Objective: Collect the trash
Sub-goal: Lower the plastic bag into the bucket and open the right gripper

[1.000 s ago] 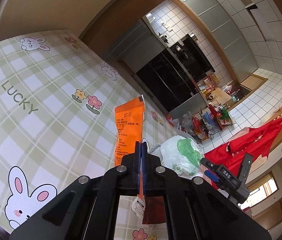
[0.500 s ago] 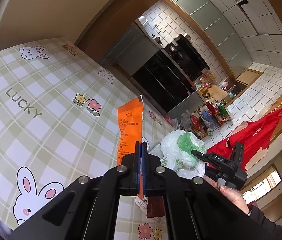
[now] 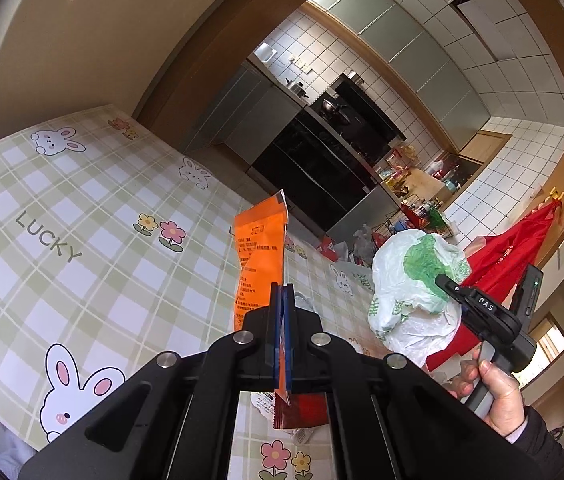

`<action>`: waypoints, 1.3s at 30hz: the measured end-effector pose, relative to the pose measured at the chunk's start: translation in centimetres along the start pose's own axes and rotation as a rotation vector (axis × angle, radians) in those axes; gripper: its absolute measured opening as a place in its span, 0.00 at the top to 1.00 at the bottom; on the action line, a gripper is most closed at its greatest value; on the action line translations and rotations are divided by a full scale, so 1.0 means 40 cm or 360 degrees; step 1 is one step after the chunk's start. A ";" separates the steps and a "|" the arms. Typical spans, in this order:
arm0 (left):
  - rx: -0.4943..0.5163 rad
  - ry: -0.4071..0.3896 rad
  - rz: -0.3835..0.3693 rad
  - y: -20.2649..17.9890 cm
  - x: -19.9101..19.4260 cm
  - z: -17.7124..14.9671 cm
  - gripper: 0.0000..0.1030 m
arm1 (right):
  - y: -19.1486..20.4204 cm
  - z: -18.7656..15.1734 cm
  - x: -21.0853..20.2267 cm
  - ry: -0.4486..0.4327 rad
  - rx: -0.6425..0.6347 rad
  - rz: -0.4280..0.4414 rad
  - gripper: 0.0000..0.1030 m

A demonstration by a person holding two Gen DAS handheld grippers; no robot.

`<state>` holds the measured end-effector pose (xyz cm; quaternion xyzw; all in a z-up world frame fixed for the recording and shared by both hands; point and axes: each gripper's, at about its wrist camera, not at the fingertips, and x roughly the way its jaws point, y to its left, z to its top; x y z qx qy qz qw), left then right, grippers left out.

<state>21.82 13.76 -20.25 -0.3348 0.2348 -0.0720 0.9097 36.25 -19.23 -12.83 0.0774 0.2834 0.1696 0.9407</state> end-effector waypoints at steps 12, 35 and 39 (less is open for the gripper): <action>0.0128 0.0024 -0.0033 -0.084 -0.155 -0.016 0.99 | 0.089 -0.116 -0.300 -0.0136 -0.0048 0.0106 0.68; 0.0185 -0.0057 -0.0107 -0.188 -0.463 -0.097 0.99 | 0.252 -0.413 -0.554 0.0048 -0.0247 0.0114 0.68; 0.0165 -0.0063 -0.0107 -0.179 -0.481 -0.106 0.99 | 0.271 -0.447 -0.539 0.0143 -0.0279 0.0121 0.67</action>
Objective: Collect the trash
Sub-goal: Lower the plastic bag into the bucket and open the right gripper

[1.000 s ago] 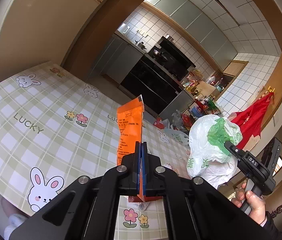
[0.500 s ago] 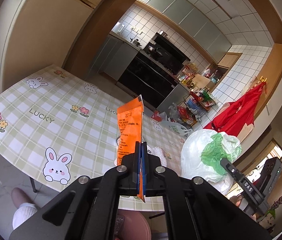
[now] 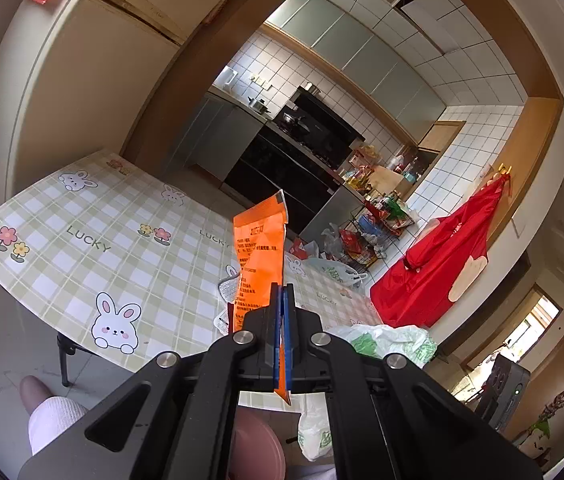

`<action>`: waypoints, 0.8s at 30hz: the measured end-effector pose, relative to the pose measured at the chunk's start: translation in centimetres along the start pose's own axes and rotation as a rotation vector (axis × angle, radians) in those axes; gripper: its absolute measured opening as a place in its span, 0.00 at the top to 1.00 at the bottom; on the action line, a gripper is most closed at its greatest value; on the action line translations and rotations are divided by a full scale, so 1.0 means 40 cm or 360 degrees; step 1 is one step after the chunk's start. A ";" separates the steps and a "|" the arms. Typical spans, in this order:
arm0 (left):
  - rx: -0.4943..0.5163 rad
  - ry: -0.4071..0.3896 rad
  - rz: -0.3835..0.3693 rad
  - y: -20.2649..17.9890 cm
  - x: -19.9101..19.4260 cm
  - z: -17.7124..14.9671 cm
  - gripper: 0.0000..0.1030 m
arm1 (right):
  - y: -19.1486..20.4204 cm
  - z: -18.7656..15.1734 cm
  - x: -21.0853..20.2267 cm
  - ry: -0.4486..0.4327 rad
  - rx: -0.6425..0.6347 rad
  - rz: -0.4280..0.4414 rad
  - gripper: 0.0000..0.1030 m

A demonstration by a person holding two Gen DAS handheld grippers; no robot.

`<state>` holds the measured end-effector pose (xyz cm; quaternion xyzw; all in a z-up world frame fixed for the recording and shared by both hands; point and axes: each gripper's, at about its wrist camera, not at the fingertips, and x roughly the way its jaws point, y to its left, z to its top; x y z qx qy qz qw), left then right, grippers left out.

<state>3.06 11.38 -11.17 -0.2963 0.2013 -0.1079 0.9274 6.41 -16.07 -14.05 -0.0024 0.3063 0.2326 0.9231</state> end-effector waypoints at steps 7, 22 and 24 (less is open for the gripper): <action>-0.0023 0.0020 0.0009 0.017 0.008 -0.008 0.99 | 0.024 -0.019 0.051 0.0126 -0.0021 0.0063 0.65; -0.0038 0.0091 0.0010 0.033 0.062 -0.030 0.99 | 0.021 -0.059 0.138 0.0328 0.0064 0.0170 0.46; -0.0034 0.0095 0.0008 0.032 0.065 -0.032 0.99 | 0.021 -0.059 0.137 0.0327 0.0064 0.0171 0.39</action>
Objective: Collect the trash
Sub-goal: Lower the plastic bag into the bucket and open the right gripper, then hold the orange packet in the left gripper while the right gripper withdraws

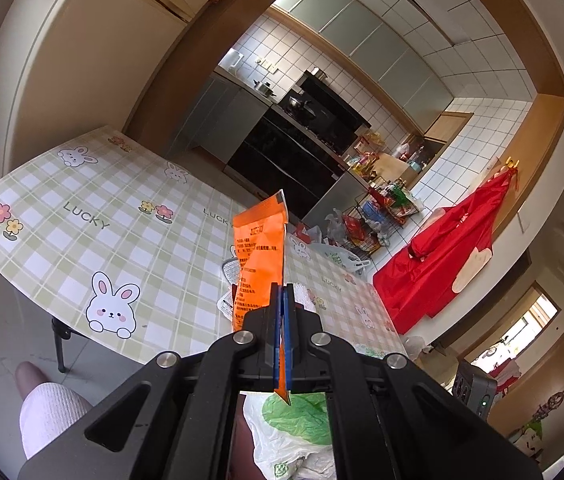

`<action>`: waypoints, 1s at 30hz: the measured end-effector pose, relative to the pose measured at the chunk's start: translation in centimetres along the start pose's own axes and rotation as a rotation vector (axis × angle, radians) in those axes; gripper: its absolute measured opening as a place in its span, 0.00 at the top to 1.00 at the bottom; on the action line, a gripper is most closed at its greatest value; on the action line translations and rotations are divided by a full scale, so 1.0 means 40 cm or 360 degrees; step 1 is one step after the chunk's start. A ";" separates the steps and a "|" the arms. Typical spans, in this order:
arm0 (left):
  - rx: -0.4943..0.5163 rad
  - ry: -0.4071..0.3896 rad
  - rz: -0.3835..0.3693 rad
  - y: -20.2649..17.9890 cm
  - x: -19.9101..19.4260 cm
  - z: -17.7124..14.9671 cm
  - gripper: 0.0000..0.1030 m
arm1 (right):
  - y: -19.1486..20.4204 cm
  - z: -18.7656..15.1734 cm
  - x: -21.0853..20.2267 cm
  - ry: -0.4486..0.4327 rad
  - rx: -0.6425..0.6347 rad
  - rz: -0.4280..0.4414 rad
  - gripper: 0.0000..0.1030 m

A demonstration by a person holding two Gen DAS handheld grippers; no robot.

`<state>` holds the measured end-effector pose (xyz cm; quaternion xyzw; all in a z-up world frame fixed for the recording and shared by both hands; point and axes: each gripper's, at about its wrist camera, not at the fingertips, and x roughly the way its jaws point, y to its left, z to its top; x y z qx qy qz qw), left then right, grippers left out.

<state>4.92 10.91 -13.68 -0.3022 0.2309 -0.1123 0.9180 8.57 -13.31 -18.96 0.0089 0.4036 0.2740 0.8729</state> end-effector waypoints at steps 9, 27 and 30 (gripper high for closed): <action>0.0024 0.0004 -0.0025 -0.010 -0.003 -0.002 0.99 | 0.002 0.008 -0.039 -0.0103 0.0017 0.0003 0.11; 0.0133 0.0193 -0.0106 -0.077 0.035 -0.081 0.99 | -0.115 0.040 -0.139 -0.0333 0.0215 -0.0286 0.06; 0.0164 0.0244 -0.0120 -0.096 0.049 -0.102 0.98 | -0.138 0.035 -0.146 -0.0342 0.0265 -0.0290 0.06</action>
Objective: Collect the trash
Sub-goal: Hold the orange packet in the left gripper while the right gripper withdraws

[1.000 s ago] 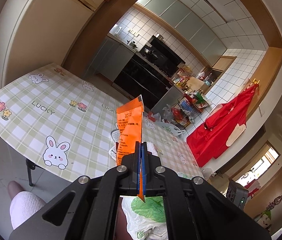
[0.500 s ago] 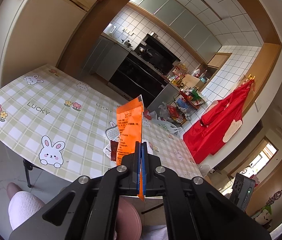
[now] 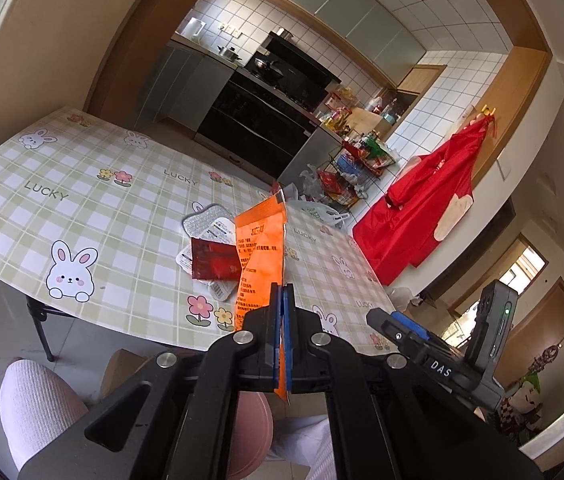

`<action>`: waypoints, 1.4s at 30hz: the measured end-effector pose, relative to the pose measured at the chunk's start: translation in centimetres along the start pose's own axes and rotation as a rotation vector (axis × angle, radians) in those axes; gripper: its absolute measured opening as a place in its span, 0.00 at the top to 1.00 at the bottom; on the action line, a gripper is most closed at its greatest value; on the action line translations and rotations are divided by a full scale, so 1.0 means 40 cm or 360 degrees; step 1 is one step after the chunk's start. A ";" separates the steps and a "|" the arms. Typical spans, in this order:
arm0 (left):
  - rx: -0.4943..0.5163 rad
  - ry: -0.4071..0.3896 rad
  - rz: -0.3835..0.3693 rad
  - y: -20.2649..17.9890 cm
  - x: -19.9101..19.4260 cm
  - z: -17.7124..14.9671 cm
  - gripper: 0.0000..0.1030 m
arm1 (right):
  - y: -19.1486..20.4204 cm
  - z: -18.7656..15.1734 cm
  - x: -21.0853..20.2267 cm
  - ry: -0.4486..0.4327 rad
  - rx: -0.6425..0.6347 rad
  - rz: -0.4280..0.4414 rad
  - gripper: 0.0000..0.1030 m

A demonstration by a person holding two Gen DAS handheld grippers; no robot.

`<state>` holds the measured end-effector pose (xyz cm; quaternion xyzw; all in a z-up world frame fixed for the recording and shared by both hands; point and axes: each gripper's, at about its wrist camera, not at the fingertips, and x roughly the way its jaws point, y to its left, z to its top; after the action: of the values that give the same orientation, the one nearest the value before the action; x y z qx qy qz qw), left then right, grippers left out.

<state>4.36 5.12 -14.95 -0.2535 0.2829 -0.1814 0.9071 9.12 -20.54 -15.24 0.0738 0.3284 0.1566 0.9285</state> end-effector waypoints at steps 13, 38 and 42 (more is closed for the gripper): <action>-0.0053 0.0072 0.0114 0.018 0.030 -0.025 0.17 | -0.017 -0.012 -0.005 0.0002 0.0021 -0.0017 0.06; 0.0323 0.0192 0.0407 0.096 0.278 0.017 0.06 | -0.136 0.003 0.090 0.0066 0.0024 -0.0272 0.06; 0.0550 0.0288 0.0398 0.082 0.411 0.033 0.06 | -0.213 0.025 0.129 0.0109 0.0145 -0.0298 0.06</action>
<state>18.49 0.50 -22.78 -0.0402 0.3569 -0.1354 0.9234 15.62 -26.83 -19.54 0.0796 0.3721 0.0564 0.9231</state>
